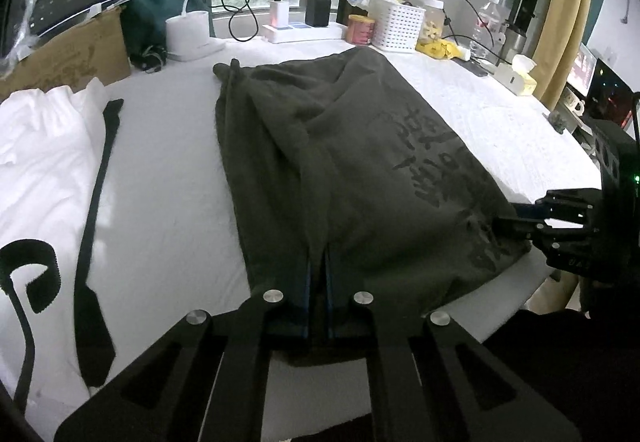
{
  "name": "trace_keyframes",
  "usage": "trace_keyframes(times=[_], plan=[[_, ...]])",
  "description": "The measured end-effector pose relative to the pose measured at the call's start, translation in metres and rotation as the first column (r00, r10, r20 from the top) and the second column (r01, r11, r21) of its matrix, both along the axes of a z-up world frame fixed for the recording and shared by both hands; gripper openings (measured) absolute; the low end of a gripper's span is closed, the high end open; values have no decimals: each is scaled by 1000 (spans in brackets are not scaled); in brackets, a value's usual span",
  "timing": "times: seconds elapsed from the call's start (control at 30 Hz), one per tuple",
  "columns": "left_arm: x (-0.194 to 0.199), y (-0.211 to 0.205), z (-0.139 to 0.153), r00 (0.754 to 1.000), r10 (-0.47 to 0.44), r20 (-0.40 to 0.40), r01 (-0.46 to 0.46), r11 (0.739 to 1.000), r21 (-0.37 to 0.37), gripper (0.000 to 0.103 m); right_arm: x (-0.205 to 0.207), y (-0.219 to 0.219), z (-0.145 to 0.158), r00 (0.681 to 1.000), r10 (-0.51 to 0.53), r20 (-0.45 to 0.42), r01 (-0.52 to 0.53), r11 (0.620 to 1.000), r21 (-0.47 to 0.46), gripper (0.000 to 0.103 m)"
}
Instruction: Fold small clothes
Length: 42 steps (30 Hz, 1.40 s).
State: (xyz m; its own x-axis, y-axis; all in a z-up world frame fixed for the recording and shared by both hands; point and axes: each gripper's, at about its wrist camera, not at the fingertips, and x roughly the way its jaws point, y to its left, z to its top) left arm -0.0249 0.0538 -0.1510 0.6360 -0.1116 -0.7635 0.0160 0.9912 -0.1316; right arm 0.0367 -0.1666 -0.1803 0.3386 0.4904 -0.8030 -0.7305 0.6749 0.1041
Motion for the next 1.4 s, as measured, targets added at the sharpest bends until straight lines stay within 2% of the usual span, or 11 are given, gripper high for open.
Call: trace_keyframes(times=[0.13, 0.33, 0.53, 0.73, 0.8, 0.87, 0.9, 0.97, 1.03, 1.4], plan=[[-5, -5, 5, 1000, -29, 1, 29, 1000, 10, 3, -4, -3, 4, 1000, -9, -3, 9, 1000, 11, 10], [-10, -20, -11, 995, -89, -53, 88, 996, -7, 4, -8, -21, 5, 999, -41, 3, 41, 999, -12, 8], [-12, -20, -9, 995, -77, -68, 74, 996, -48, 6, -13, -26, 2, 998, -60, -19, 60, 998, -12, 8], [-9, -18, 10, 998, -58, -3, 58, 998, -5, 7, -7, -26, 5, 996, -68, -52, 69, 998, -1, 9], [-4, -17, 14, 999, -51, 12, 51, 999, 0, 19, -5, -26, 6, 996, -65, -65, 66, 998, 2, 9], [4, -14, 17, 999, -39, 23, 39, 999, -8, 57, -2, -26, 9, 996, -70, -55, 70, 998, 4, 19], [7, -12, 18, 999, -30, 32, 31, 999, -22, 59, -1, -26, 10, 996, -72, -51, 73, 997, 7, 23], [15, -11, 22, 999, -26, 38, 27, 999, -40, 59, 6, -27, 16, 996, -84, -38, 84, 996, 17, 39], [23, -10, 25, 999, -20, 45, 21, 999, -29, 59, 13, -27, 18, 996, -92, -23, 92, 996, 15, 46], [68, 8, 29, 999, 19, 47, -19, 1000, -13, 59, 63, -14, 21, 992, -125, -22, 125, 992, 1, 46]])
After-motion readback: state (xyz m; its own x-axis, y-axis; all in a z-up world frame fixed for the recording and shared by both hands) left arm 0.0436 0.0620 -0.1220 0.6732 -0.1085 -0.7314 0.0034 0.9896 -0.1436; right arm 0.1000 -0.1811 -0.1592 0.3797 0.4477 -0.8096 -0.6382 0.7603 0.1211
